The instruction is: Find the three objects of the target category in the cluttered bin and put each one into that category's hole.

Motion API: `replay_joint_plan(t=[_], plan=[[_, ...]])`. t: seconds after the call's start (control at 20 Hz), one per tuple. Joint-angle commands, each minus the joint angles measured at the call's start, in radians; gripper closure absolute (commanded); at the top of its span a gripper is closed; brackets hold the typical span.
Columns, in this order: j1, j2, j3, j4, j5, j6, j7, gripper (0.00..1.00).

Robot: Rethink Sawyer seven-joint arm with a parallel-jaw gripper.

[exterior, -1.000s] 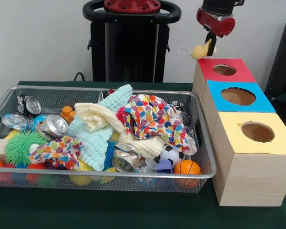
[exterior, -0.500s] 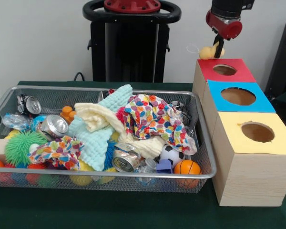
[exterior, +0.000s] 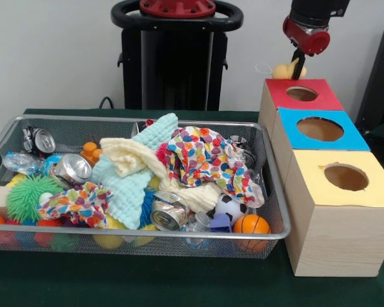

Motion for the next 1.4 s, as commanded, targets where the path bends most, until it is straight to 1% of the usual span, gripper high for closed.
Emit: replay_joint_plan(t=[0.05, 0.45, 0.6, 0.85, 1.0, 1.2, 1.3, 1.4], plan=[[0.034, 0.053, -0.022, -0.172, 0.046, 0.18, 0.333, 1.0], [0.062, 0.038, -0.087, -0.243, 0.008, 0.326, 0.39, 1.0], [0.071, 0.034, -0.104, -0.259, 0.004, 0.36, 0.404, 1.0], [0.081, 0.028, -0.119, -0.267, 0.002, 0.385, 0.407, 1.0], [0.067, 0.034, -0.115, -0.267, 0.005, 0.37, 0.381, 1.0], [-0.011, 0.061, -0.052, -0.256, 0.03, 0.286, 0.289, 1.0], [-0.04, 0.067, -0.04, -0.266, 0.027, 0.278, 0.263, 1.0], [-0.051, 0.078, -0.044, -0.29, 0.014, 0.294, 0.265, 1.0]])
